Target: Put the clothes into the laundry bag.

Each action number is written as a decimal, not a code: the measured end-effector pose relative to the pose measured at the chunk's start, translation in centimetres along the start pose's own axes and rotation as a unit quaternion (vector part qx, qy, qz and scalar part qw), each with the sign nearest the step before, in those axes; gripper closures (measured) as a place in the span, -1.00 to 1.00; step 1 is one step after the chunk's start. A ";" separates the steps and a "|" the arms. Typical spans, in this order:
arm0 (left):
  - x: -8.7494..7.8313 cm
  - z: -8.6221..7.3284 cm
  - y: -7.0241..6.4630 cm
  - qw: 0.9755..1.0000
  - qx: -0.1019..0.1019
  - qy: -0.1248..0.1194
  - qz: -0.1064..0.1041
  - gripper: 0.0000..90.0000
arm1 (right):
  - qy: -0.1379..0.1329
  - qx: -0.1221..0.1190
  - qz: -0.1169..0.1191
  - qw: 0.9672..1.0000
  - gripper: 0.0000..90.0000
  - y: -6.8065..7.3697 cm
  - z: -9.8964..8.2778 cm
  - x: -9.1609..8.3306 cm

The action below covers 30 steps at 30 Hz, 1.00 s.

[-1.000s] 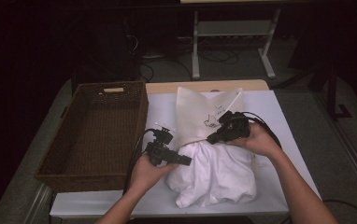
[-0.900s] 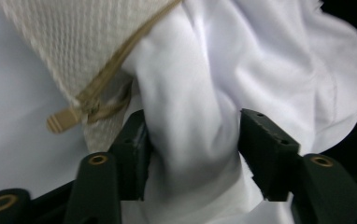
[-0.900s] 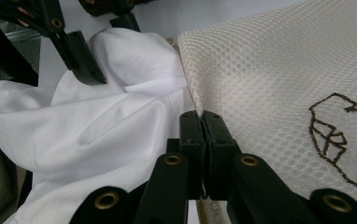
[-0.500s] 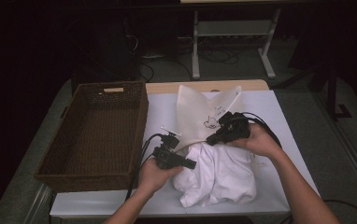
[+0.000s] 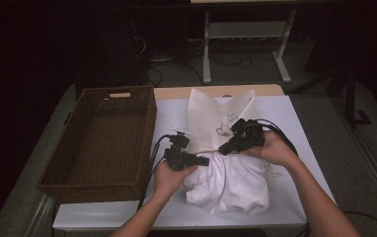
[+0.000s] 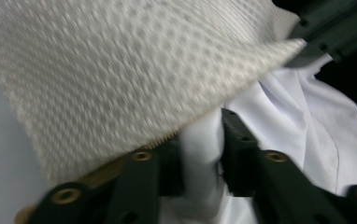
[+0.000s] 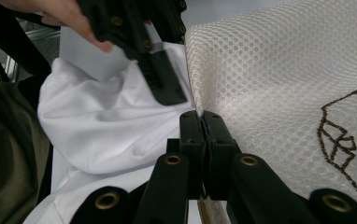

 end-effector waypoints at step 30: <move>-0.2 -2.1 -0.8 0.998 0.046 0.032 0.022 0.80 | -0.003 0.005 -0.015 1.000 0.95 -0.5 -0.1 0.1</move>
Point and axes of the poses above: each handheld gripper's, and its own axes: x roughly forward along the jaws, z roughly out of its top, y roughly to its left, the point moved 3 cm from there along x, roughly forward along the jaws, and after that the axes turned 10 degrees about -x, right-handed, at the moved point
